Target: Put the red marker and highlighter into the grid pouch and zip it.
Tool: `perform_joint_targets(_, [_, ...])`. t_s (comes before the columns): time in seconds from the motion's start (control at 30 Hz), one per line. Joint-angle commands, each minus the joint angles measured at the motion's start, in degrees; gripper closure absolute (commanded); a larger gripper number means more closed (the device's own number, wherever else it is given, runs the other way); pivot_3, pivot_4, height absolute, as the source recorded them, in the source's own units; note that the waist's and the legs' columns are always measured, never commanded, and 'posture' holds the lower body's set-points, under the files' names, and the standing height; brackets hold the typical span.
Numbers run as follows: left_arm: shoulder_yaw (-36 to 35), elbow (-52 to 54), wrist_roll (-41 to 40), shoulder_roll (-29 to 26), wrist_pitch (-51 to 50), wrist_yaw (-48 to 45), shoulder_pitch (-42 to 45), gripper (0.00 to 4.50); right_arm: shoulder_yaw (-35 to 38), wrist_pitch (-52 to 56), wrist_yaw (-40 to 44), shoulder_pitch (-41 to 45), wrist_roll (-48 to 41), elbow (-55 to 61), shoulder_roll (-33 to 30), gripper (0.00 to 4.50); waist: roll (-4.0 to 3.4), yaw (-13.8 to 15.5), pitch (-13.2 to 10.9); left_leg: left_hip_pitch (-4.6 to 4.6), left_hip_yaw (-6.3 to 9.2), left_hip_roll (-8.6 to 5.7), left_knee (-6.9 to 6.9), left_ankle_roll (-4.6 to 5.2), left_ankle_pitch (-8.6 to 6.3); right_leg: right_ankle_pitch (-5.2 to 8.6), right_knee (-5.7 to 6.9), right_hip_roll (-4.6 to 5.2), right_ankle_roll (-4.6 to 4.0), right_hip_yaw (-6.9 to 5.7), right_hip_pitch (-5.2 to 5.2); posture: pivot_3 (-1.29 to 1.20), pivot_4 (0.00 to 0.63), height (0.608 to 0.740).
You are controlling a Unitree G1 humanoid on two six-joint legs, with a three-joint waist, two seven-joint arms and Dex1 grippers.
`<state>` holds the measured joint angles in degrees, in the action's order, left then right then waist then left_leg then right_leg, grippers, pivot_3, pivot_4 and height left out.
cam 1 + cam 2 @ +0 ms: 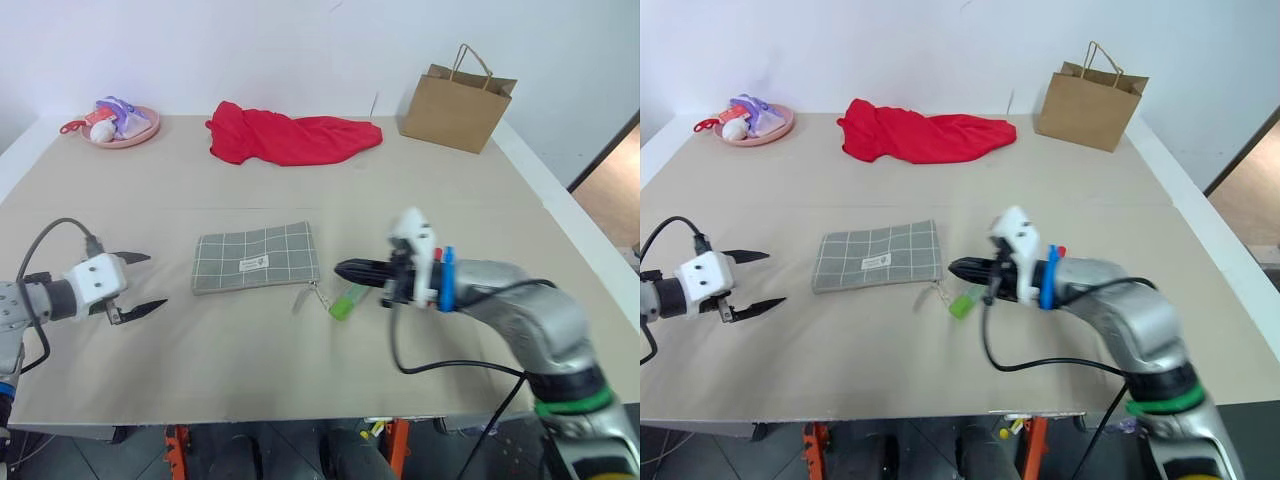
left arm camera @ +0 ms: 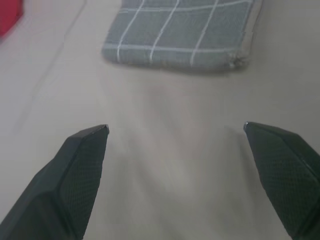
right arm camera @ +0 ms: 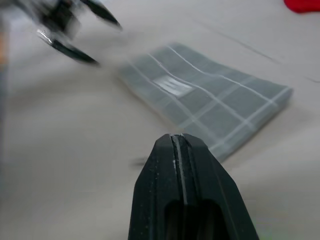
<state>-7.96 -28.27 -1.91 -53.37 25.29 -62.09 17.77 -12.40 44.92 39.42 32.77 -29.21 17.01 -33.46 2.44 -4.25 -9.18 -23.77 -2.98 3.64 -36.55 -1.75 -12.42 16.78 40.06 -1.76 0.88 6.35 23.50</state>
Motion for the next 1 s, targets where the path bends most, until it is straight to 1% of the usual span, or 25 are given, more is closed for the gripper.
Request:
perform_joint_targets(0.03, [2.2, -4.3, 3.1, -0.6, 7.5, 2.4, 3.5, 0.0, -3.5, -1.4, -5.3, 6.7, 7.1, -5.5, 5.3, 4.43, 0.0, 0.1, 0.0, -0.04, -0.01, 0.0, -0.01, 0.02, -0.02, 0.0, 0.01, 0.04, 0.0, -0.02, 0.04, 0.0, 0.15, 0.74])
perform_joint_targets(0.13, [4.3, -6.9, 4.4, 1.0, 11.0, 4.1, 6.6, 0.0, -7.8, -0.4, -5.7, 10.6, 10.8, -9.6, 9.4, 4.43, -0.01, 0.3, 0.0, -0.6, 0.02, -0.06, -0.04, 0.01, -0.02, -0.02, 0.09, 0.13, 0.01, -0.09, 0.51, 0.0, 0.15, 0.74])
perform_joint_targets(0.23, [5.8, -9.2, 5.0, 1.6, 12.9, 4.7, 8.1, 0.0, -12.5, -1.6, -3.8, 11.7, 14.7, -11.7, 10.1, 4.43, -0.01, 0.7, 0.1, -0.83, 0.04, -0.05, -0.11, 0.01, -0.02, -0.02, 0.08, 0.32, 0.0, -0.28, 0.65, 0.0, 0.15, 0.74])
perform_joint_targets(0.3, [6.4, -10.5, 4.8, 1.9, 13.6, 4.7, 8.8, 0.0, -15.4, -3.1, -2.8, 12.2, 17.5, -13.2, 10.0, 4.43, -0.02, 1.0, 0.1, -0.86, 0.03, -0.06, -0.11, 0.01, -0.02, -0.01, 0.08, 0.35, 0.0, -0.34, 0.68, 0.0, 0.15, 0.74])
perform_joint_targets(0.4, [7.0, -11.2, 4.2, 2.7, 14.0, 4.6, 9.5, 0.0, -23.1, -9.0, -1.4, 13.2, 26.3, -17.9, 7.6, 4.43, -0.04, 1.5, 0.1, -0.87, 0.04, -0.05, -0.24, 0.02, -0.02, -0.03, 0.12, 0.34, -0.03, -0.42, 0.66, 0.0, 0.15, 0.74])
perform_joint_targets(0.43, [7.2, -11.3, 3.9, 2.9, 14.1, 4.4, 9.6, 0.0, -24.5, -10.5, -1.4, 13.5, 28.4, -19.5, 7.2, 4.43, -0.07, 1.5, 0.1, -0.87, 0.03, -0.05, -0.25, 0.02, -0.02, -0.07, 0.12, 0.28, -0.04, -0.43, 0.66, 0.0, 0.15, 0.74])
perform_joint_targets(0.47, [7.3, -11.3, 3.8, 3.0, 14.4, 4.4, 9.7, 0.0, -24.5, -11.8, -1.2, 13.9, 29.6, -21.1, 7.3, 4.43, -0.09, 1.5, 0.1, -0.85, 0.02, -0.02, -0.46, 0.03, -0.02, -0.13, 0.2, 0.13, -0.04, -0.47, 0.6, 0.0, 0.15, 0.74])
perform_joint_targets(0.53, [7.5, -11.1, 3.1, 3.2, 14.4, 3.9, 9.7, 0.0, -20.7, -12.6, -1.3, 15.9, 28.7, -24.4, 8.7, 4.43, -0.1, 1.5, 0.1, -0.73, 0.07, 0.0, -0.67, 0.03, -0.01, -0.16, 0.24, 0.03, -0.07, -0.56, 0.4, 0.0, 0.15, 0.74])
perform_joint_targets(0.63, [7.7, -10.8, 2.1, 3.3, 14.2, 3.4, 9.5, 0.0, -13.4, -10.9, 0.1, 17.7, 24.0, -25.6, 11.4, 4.43, -0.1, 1.5, 0.1, -0.74, 0.08, 0.03, -0.85, 0.07, 0.01, -0.21, 0.33, -0.02, -0.08, -0.58, 0.37, 0.0, 0.15, 0.74])
perform_joint_targets(0.7, [7.7, -10.9, 1.7, 3.2, 14.2, 3.1, 9.5, 0.0, -10.7, -9.6, 1.2, 17.7, 22.4, -25.0, 12.3, 4.43, -0.1, 1.5, 0.1, -0.75, 0.08, 0.05, -0.88, 0.08, 0.03, -0.22, 0.41, 0.01, -0.07, -0.57, 0.39, 0.0, 0.15, 0.74])
perform_joint_targets(0.87, [7.8, -11.2, 1.2, 3.4, 14.0, 2.8, 9.7, 0.0, -12.0, -10.5, 2.7, 15.5, 25.7, -24.7, 11.3, 4.43, -0.1, 1.5, 0.1, -0.78, 0.11, 0.05, -0.83, 0.08, 0.02, -0.22, 0.48, 0.0, -0.07, -0.58, 0.45, 0.0, 0.15, 0.74])
perform_joint_targets(1.0, [7.6, -12.1, 0.7, 3.8, 13.6, 2.8, 10.9, 0.0, -14.2, -9.4, 4.6, 10.8, 27.0, -21.2, 10.5, 4.43, -0.11, 1.5, 0.1, -0.81, 0.12, 0.04, -0.81, 0.1, 0.0, -0.2, 0.48, 0.01, -0.06, -0.57, 0.46, 0.0, 0.15, 0.74])
